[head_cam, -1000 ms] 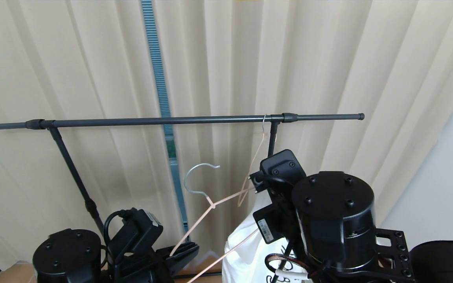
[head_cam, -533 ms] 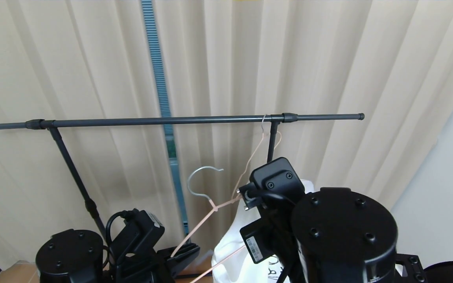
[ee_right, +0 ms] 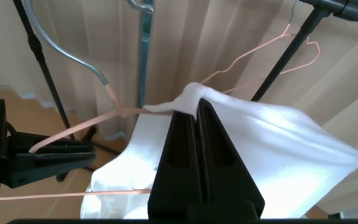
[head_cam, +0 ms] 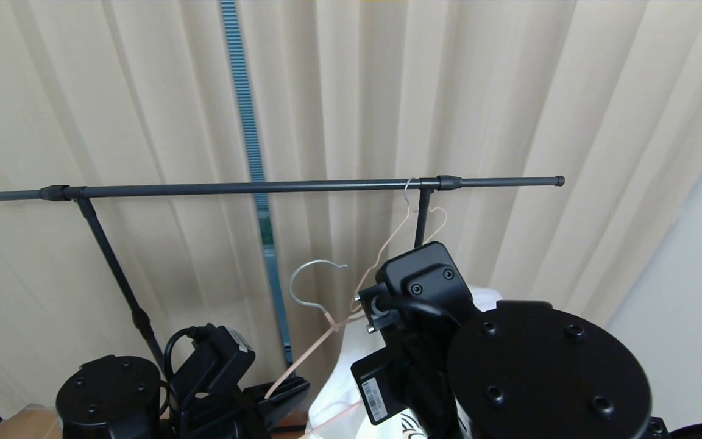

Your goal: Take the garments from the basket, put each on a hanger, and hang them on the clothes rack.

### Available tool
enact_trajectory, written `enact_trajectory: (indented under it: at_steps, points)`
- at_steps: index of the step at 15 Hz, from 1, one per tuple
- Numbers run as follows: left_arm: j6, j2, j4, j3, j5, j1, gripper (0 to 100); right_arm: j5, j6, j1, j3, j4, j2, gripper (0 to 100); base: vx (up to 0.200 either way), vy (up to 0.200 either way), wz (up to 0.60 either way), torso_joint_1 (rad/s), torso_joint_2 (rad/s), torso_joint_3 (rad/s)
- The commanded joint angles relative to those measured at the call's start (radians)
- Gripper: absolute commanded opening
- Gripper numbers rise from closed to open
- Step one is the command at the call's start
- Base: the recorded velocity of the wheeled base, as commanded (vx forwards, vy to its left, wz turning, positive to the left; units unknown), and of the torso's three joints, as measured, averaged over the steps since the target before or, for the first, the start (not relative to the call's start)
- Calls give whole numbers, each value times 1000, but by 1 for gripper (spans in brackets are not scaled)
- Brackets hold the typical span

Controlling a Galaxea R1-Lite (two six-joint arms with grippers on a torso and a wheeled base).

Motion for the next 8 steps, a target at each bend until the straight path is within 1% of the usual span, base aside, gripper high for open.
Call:
enact_trajectory:
  at_steps: [1,6,8]
  points:
    - [0,5,2,2,0,-1,0,0,10,2,-14,1,1,0,0,0,0,0,0,0]
    - [0,-1,-4,3,0,3,0,3,15,0,-17,0,0,0,0,0,0,0,0,0]
    - [0,2,-38,12,0,3,0,6,15,-3,-23,-2,7,0,0,0,0,0,0,0]
